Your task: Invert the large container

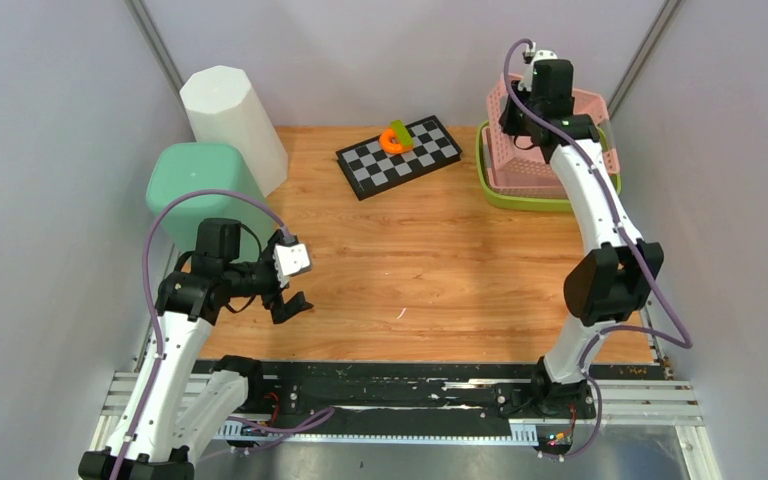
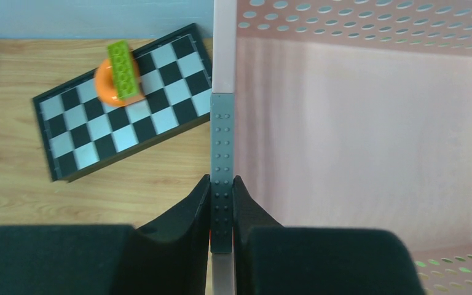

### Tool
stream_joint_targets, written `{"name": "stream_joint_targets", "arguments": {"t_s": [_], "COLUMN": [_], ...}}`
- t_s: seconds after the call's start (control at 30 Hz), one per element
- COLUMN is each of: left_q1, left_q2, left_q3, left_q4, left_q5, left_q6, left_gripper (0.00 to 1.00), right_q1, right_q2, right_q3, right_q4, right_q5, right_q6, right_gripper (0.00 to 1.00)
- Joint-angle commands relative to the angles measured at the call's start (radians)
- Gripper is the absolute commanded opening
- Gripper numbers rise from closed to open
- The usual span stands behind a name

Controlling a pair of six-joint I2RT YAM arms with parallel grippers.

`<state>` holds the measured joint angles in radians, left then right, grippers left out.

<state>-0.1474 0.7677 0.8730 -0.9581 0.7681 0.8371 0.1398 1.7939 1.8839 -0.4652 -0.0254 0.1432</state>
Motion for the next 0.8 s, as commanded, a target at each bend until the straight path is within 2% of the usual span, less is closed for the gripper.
{"name": "stream_joint_targets", "arguments": {"t_s": [0.0, 0.2, 0.5, 0.77], "left_q1": [-0.004, -0.003, -0.004, -0.003], "left_q2": [-0.009, -0.011, -0.017, -0.023], "left_q3": [-0.007, -0.006, -0.006, -0.005], "left_q4": [-0.017, -0.019, -0.019, -0.019], "left_q5": [0.027, 0.028, 0.029, 0.029], "left_q6": [0.01, 0.011, 0.01, 0.008], "left_gripper": [1.0, 1.0, 1.0, 1.0], "right_q1": [-0.005, 0.032, 0.153, 0.204], "right_q2": [-0.097, -0.191, -0.312, -0.363], "right_q3": [-0.05, -0.133, -0.212, -0.29], "right_q4": [0.007, 0.005, 0.028, 0.126], "right_q5": [-0.127, -0.246, -0.373, -0.577], "right_q6": [0.087, 0.18, 0.295, 0.488], "right_gripper": [0.03, 0.03, 0.03, 0.03]}}
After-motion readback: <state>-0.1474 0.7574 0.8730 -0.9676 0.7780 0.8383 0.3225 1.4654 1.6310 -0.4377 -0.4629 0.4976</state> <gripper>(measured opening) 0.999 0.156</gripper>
